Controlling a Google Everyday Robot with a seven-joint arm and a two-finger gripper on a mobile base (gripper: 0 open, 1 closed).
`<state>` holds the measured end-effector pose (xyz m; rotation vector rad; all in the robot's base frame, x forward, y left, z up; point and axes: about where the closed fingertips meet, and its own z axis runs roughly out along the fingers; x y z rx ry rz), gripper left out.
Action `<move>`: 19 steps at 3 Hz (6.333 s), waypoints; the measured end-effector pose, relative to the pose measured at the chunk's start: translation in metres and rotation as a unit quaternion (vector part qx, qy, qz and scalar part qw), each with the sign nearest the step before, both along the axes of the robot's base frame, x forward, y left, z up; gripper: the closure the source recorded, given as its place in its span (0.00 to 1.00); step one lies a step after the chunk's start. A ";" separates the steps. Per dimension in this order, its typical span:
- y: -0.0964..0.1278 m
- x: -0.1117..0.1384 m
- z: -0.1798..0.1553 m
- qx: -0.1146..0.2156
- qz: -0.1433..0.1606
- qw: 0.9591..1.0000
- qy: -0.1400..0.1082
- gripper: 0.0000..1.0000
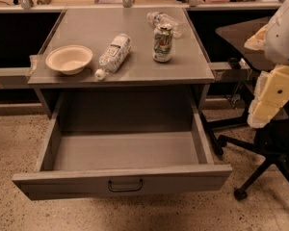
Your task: Place blue plastic bottle into top drawer
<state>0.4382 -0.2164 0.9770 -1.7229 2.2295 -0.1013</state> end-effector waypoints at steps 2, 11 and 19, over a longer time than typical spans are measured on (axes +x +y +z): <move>0.039 -0.005 -0.014 -0.008 0.076 0.997 0.001 0.00; 0.169 0.183 -0.060 -0.122 0.464 0.875 -0.071 0.00; 0.278 0.340 -0.132 -0.180 0.556 0.810 -0.041 0.52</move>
Offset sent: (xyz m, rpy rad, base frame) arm -0.0274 0.1780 -0.0712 -0.0766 0.0386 0.7279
